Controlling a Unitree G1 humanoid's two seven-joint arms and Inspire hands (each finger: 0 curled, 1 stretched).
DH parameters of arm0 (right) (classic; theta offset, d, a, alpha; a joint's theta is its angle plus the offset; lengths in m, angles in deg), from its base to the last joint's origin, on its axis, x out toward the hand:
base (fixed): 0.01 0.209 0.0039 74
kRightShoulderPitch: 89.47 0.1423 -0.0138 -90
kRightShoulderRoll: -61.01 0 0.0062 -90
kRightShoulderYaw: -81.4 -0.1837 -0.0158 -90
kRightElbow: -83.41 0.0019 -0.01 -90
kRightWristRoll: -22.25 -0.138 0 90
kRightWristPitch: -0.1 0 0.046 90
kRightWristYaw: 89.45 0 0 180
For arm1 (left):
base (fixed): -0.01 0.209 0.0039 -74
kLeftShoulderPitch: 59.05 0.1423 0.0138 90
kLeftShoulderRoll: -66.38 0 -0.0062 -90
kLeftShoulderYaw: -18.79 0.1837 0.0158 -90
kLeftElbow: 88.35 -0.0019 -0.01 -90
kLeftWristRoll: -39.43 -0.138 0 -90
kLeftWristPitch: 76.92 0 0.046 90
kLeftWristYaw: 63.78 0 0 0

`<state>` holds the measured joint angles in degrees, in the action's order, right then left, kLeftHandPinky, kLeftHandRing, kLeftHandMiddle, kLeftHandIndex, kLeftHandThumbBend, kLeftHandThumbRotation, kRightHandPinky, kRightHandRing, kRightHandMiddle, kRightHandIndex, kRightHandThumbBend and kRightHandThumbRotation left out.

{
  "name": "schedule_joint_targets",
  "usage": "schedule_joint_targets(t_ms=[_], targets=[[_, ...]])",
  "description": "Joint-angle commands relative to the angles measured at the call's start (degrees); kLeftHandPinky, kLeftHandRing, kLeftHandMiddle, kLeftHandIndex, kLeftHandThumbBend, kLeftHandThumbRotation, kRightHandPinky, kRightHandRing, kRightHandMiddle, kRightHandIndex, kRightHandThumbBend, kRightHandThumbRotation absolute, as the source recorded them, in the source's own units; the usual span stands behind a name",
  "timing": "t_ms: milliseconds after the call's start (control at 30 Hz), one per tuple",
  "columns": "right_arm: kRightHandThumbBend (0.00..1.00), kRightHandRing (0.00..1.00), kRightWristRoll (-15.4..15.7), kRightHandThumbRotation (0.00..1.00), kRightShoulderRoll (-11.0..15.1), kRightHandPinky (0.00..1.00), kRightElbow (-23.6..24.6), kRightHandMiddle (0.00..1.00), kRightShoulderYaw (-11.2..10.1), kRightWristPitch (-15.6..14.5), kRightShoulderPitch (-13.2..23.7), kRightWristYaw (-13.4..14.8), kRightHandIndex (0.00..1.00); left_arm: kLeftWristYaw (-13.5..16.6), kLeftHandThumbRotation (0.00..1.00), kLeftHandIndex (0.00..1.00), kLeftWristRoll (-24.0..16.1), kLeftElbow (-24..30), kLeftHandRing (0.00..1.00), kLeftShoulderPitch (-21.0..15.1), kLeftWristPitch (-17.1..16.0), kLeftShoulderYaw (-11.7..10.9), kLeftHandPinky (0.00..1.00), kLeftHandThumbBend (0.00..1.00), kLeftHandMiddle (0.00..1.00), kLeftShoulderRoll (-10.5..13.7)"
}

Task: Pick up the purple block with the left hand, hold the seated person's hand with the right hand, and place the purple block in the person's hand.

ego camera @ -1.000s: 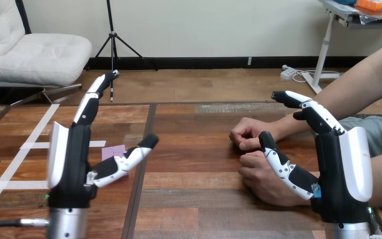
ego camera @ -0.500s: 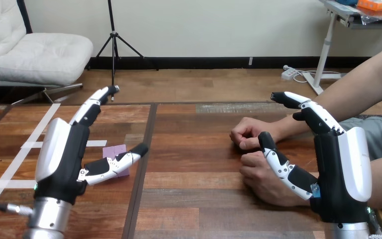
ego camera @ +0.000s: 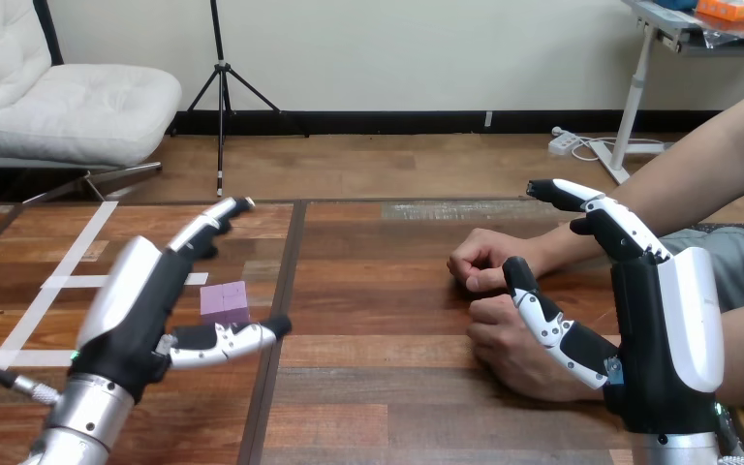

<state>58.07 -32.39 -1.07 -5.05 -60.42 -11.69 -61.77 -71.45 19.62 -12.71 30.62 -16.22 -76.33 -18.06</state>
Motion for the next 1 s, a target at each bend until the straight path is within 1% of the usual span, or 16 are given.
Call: schedule_joint_targets(t_ms=[0, 167, 333, 433, 700, 967], targets=[[0.39, 0.75, -0.3, 0.23, -0.5, 0.67, -0.5, 0.75, -0.5, 0.4, 2.9, 0.4, 0.73, -2.5, 0.23, 0.89, 1.2, 0.9, 0.89, -5.1, 1.3, 1.8, 0.82, 0.80, 0.91, 2.4], [0.38, 0.75, -0.2, 0.23, -0.5, 0.67, -0.4, 0.75, -0.5, 0.2, 2.9, 0.4, 0.73, -4.0, 0.24, 0.89, 0.8, -0.2, 0.88, -6.4, 2.4, 2.4, 0.81, 0.81, 0.91, 3.4], [0.38, 0.75, 0.0, 0.23, -0.4, 0.67, -0.4, 0.75, -0.5, 0.2, 3.0, 0.4, 0.73, -4.4, 0.24, 0.89, 0.3, -1.1, 0.88, -7.5, 3.6, 3.1, 0.80, 0.81, 0.91, 4.0], [0.39, 0.75, 0.1, 0.23, -0.5, 0.67, -0.3, 0.75, -0.5, 0.0, 2.9, 0.4, 0.73, -4.7, 0.24, 0.89, 0.5, -2.0, 0.88, -8.3, 3.8, 3.4, 0.80, 0.81, 0.91, 4.3], [0.39, 0.75, 0.2, 0.23, -0.4, 0.67, -0.3, 0.75, -0.5, 0.0, 2.9, 0.4, 0.73, -3.5, 0.24, 0.89, -1.1, -4.9, 0.88, -10.2, 3.2, 4.3, 0.79, 0.82, 0.91, 5.2], [0.39, 0.75, 0.4, 0.23, -0.3, 0.67, -0.3, 0.76, -0.6, -0.1, 2.8, 0.4, 0.73, -2.4, 0.26, 0.89, -2.0, -6.9, 0.88, -11.6, 2.9, 5.2, 0.80, 0.82, 0.91, 5.5]])
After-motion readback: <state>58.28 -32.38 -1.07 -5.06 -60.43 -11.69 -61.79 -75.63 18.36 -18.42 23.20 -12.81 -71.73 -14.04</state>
